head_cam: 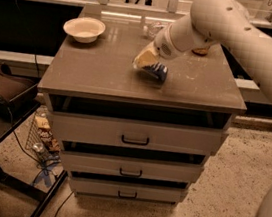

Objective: Place rxbar blueberry into paper bowl

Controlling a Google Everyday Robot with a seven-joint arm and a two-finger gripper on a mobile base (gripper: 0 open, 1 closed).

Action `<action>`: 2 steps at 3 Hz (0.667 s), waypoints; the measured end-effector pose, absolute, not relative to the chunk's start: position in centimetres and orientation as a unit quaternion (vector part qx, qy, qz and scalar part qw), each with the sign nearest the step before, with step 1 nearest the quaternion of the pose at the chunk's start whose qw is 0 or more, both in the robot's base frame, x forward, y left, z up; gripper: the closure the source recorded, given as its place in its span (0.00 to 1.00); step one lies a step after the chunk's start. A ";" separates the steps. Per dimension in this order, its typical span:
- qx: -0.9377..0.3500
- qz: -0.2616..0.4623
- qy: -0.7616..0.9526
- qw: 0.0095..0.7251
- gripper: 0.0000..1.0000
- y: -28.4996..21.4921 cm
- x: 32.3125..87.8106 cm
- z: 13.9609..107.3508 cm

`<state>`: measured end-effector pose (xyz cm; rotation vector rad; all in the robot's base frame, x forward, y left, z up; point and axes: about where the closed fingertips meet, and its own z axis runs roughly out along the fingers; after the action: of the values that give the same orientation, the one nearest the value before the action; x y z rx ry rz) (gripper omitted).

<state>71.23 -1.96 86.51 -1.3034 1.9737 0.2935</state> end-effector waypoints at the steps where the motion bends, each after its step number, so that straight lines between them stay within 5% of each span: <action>1: -0.525 0.087 0.754 0.386 1.00 -1.6 73.0 92.6; 2: -0.541 0.087 0.728 0.412 1.00 -0.3 74.0 98.3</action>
Offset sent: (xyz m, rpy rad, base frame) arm 0.0393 0.0306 0.1948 0.0204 -0.2113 0.1177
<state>73.97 -0.28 98.32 -1.3613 1.8321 0.2199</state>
